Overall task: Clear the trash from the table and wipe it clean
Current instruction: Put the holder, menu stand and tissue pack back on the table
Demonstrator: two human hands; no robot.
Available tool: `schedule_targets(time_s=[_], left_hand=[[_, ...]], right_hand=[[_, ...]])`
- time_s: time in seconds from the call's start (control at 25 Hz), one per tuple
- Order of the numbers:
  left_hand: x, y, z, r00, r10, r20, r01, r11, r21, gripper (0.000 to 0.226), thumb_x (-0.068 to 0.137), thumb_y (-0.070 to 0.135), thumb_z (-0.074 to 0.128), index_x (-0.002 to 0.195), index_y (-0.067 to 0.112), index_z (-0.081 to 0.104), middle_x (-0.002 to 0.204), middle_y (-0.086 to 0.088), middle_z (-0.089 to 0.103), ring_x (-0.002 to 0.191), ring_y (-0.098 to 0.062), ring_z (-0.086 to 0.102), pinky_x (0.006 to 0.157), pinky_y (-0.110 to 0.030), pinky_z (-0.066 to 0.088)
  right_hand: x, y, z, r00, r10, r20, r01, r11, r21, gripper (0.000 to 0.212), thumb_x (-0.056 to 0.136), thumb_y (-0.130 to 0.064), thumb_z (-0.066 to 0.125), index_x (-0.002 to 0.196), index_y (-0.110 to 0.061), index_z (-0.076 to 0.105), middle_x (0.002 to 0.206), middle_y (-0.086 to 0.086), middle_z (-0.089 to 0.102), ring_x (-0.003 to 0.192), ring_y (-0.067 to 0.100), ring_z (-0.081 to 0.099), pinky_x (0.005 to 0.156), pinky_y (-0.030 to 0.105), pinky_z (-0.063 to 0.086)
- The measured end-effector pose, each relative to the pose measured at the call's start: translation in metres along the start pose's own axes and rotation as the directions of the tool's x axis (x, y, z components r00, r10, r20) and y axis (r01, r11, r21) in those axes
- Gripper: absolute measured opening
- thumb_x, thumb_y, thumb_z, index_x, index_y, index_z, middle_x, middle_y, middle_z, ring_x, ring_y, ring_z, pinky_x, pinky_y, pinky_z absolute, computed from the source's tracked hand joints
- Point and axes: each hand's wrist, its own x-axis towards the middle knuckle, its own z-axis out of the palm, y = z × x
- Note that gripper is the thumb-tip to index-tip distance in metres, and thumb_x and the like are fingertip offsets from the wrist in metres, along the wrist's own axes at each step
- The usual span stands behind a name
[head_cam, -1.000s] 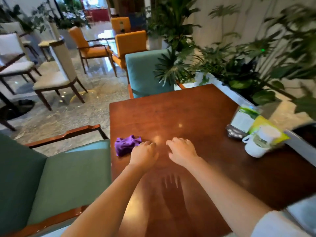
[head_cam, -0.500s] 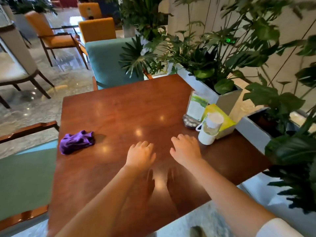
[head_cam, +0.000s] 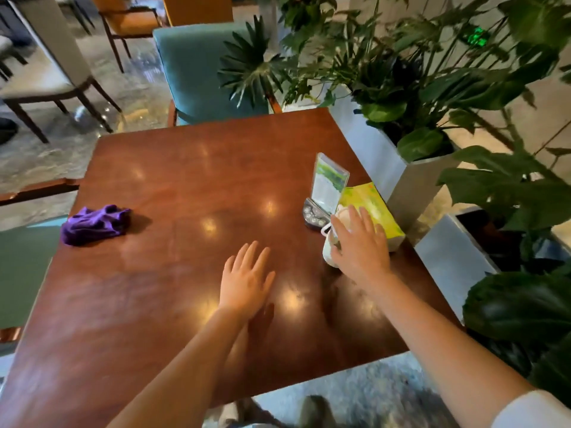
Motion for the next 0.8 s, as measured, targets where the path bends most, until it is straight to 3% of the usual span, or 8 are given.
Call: schedule_targets(time_s=[0.16,0.28,0.44,0.68,0.8], left_hand=[[-0.024,-0.009,0.051,0.987,-0.100,0.129,0.101,0.995,0.000,0.062,0.087,0.052,0.030,0.142,0.024,0.038,0.153,-0.009,0.029,0.142,-0.027,0.022,0.107,-0.055,0.025],[-0.038,-0.011,0.079,0.969,-0.155,0.191,0.152,0.988,0.031,0.064,0.088,0.058,0.026,0.145,0.027,0.031,0.155,-0.006,0.024,0.143,-0.024,0.015,0.109,-0.052,0.011],[-0.043,-0.015,0.092,0.959,-0.193,0.208,0.184,0.981,0.063,0.065,0.088,0.058,0.028,0.145,0.027,0.030,0.153,-0.005,0.029,0.141,-0.024,0.019,0.108,-0.053,0.012],[-0.044,-0.013,0.092,0.960,-0.210,0.186,0.199,0.977,0.073,0.067,0.087,0.058,0.030,0.147,0.030,0.026,0.155,-0.003,0.022,0.143,-0.022,0.013,0.110,-0.054,0.011],[-0.044,-0.016,0.090,0.959,-0.211,0.190,0.200,0.977,0.073,0.066,0.088,0.058,0.029,0.147,0.030,0.025,0.155,-0.002,0.020,0.143,-0.021,0.010,0.110,-0.054,0.011]], right_hand=[[0.015,0.014,0.016,0.999,0.034,0.024,-0.035,0.999,0.039,0.054,0.088,-0.036,0.050,0.139,-0.030,0.032,0.152,0.013,0.023,0.139,0.036,0.018,0.098,0.058,0.036],[0.019,0.017,0.023,0.999,-0.003,-0.039,0.008,0.991,0.137,0.055,0.082,-0.027,0.062,0.134,-0.026,0.044,0.144,0.020,0.033,0.129,0.043,0.031,0.083,0.055,0.051],[0.025,0.024,0.023,0.999,-0.019,-0.027,0.026,0.966,0.256,0.052,0.083,-0.016,0.061,0.132,-0.025,0.047,0.142,0.015,0.033,0.125,0.035,0.028,0.089,0.049,0.047],[0.029,0.003,0.021,0.984,-0.142,-0.113,0.171,0.932,0.320,0.048,0.073,-0.005,0.070,0.116,-0.023,0.062,0.125,0.014,0.049,0.109,0.035,0.040,0.067,0.047,0.054],[0.037,-0.025,0.022,0.957,-0.246,-0.153,0.284,0.896,0.342,0.054,0.068,-0.003,0.073,0.117,-0.024,0.062,0.125,0.014,0.051,0.112,0.035,0.043,0.071,0.045,0.054]])
